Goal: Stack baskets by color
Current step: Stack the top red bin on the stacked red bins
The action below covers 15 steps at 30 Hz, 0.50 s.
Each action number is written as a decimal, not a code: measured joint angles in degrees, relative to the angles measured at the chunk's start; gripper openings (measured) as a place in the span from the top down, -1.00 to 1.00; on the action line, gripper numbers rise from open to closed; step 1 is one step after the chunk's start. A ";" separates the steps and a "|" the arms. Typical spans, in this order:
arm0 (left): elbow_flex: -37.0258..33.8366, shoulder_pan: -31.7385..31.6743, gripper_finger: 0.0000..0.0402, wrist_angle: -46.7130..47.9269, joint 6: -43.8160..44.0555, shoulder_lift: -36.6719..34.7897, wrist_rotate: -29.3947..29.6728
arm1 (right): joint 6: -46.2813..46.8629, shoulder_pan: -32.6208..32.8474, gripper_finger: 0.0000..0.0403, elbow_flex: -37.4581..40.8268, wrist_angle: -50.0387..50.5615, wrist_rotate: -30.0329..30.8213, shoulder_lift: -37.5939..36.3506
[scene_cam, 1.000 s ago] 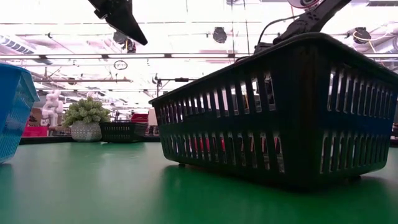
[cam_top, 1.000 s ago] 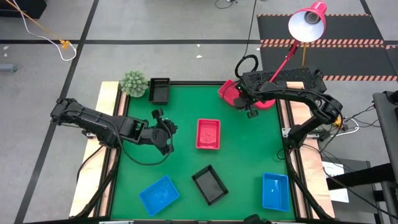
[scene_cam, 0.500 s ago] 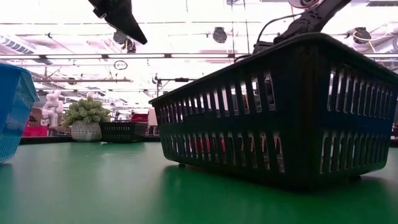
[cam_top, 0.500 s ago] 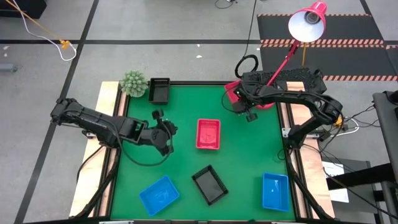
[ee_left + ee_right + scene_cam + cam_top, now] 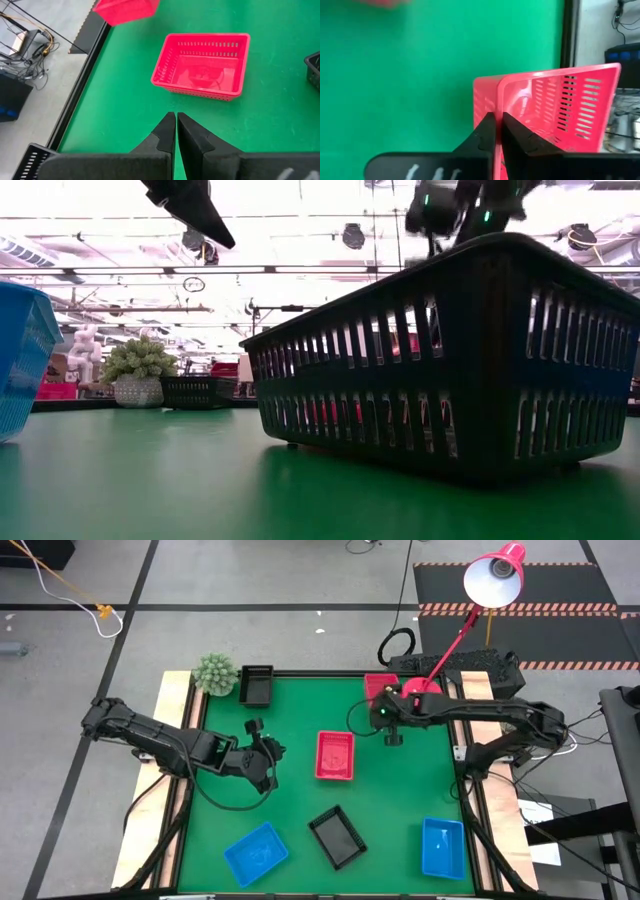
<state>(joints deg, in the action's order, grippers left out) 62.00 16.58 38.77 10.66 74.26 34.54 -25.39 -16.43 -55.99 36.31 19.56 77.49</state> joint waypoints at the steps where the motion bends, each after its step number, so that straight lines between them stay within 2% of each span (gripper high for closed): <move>1: 0.00 0.00 0.89 0.00 0.02 0.00 0.00 | 2.78 1.30 0.97 -1.08 1.11 0.04 -0.64; 6: 0.00 0.00 0.89 -0.01 0.40 0.00 0.00 | 19.38 8.85 0.97 -9.39 8.19 0.09 -1.29; 9: 0.00 0.02 0.89 0.00 1.55 0.00 0.01 | 25.95 14.10 0.97 -13.75 9.60 0.33 -1.06; 15: -0.02 0.27 0.89 0.08 4.62 0.00 0.00 | 35.23 24.44 0.97 -20.60 10.72 7.30 1.05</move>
<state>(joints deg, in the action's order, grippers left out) 61.98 16.85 38.85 15.27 74.26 34.54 9.84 8.01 -76.58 47.03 26.86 78.54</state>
